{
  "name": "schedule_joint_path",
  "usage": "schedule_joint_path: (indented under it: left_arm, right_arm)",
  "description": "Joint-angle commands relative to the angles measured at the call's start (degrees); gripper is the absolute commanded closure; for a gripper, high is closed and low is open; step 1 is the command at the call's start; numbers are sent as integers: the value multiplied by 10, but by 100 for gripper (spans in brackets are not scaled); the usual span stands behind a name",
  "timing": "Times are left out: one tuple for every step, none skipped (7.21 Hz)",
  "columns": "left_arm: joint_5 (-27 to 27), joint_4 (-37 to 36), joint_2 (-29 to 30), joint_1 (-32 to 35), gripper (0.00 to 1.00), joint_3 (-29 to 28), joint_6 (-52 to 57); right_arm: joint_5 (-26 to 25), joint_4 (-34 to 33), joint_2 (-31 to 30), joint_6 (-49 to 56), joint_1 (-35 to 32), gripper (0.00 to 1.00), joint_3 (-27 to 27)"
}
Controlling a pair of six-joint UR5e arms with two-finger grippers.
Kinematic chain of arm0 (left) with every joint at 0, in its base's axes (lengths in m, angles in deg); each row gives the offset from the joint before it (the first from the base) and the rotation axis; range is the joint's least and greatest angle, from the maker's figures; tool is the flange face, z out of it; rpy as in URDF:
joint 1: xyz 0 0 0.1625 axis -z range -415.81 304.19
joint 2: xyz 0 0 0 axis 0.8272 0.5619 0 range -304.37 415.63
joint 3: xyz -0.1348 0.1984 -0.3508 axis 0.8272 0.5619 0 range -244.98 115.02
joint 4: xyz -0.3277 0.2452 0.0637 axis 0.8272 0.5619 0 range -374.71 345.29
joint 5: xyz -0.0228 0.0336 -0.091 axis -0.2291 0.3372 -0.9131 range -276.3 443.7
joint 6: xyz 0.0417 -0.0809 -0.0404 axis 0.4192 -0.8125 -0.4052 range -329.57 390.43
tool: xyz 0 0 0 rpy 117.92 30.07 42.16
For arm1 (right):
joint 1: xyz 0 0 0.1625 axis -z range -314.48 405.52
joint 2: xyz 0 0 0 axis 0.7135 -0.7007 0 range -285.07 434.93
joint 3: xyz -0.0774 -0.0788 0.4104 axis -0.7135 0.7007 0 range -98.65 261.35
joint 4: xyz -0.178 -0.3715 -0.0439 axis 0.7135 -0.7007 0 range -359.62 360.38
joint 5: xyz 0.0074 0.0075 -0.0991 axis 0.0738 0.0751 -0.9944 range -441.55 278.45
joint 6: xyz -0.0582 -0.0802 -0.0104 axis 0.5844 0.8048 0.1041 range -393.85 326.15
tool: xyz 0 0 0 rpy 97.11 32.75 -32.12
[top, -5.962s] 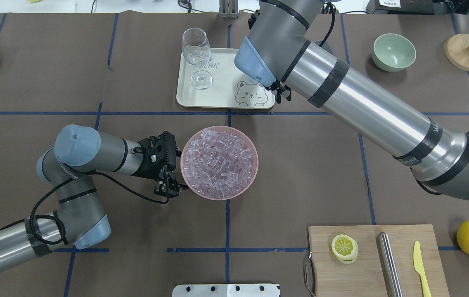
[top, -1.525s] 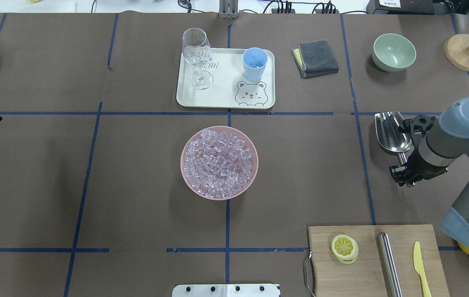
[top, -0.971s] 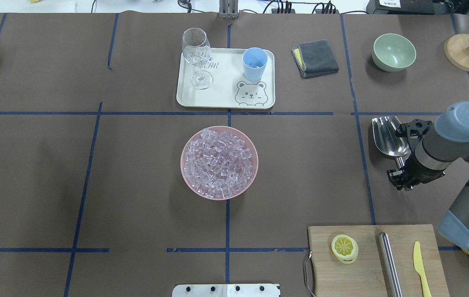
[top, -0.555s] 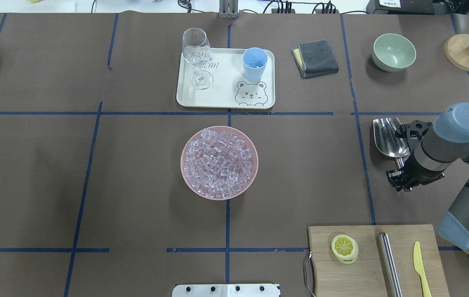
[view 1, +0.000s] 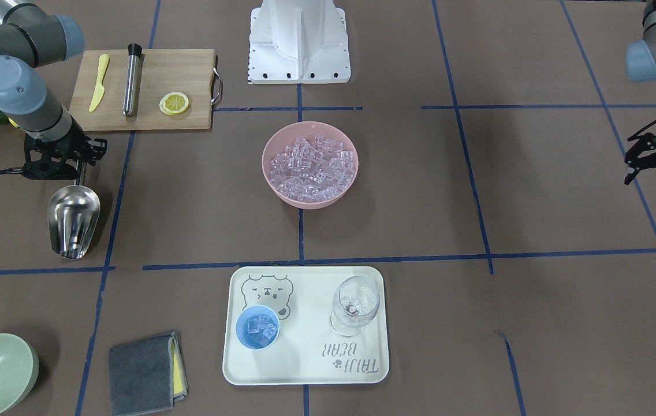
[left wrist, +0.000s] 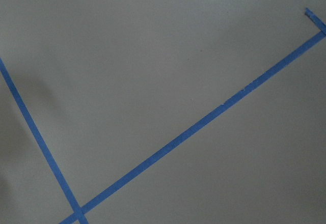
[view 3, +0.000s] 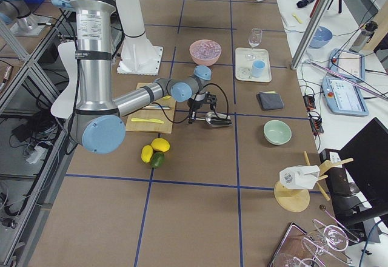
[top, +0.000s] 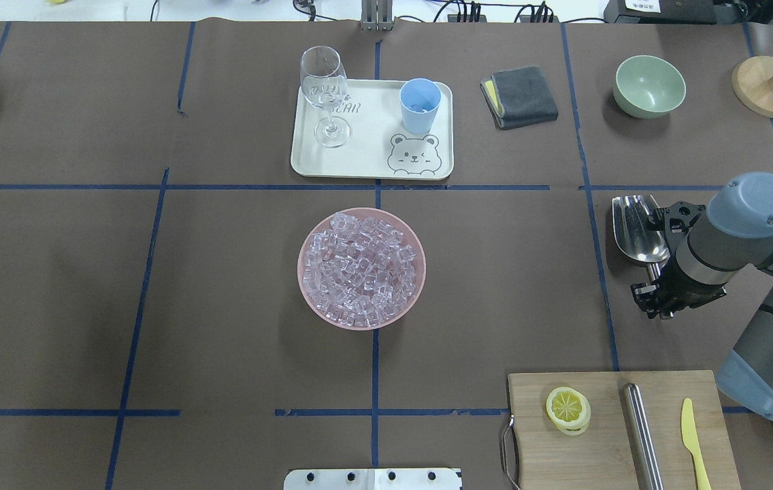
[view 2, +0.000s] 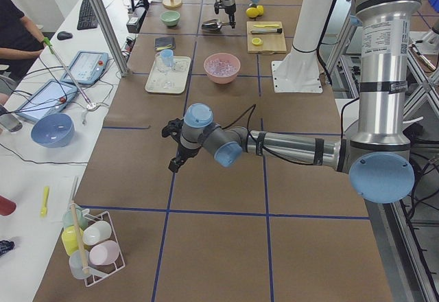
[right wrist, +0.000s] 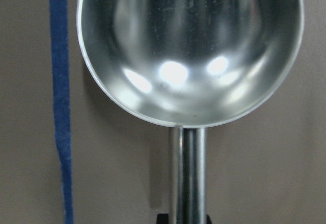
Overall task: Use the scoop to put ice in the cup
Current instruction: 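Lower scoop onto table with right gripper while left arm withdraws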
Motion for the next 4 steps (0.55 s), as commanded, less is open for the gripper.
schedule_joint_path:
  left_arm:
    - [-29, -14, -1, 21, 0, 0, -1]
    - [-51, -20, -2, 42, 0, 0, 0]
    - [-53, -21, -9, 60, 0, 1, 0]
    - [-54, -21, -13, 79, 0, 0, 0]
  right_arm:
    - [0, 0, 3, -4, 0, 0, -5]
    - [-1, 1, 3, -4, -3, 0, -18]
    - [1, 0, -4, 0, -16, 0, -40]
    - [2, -3, -7, 4, -43, 0, -52]
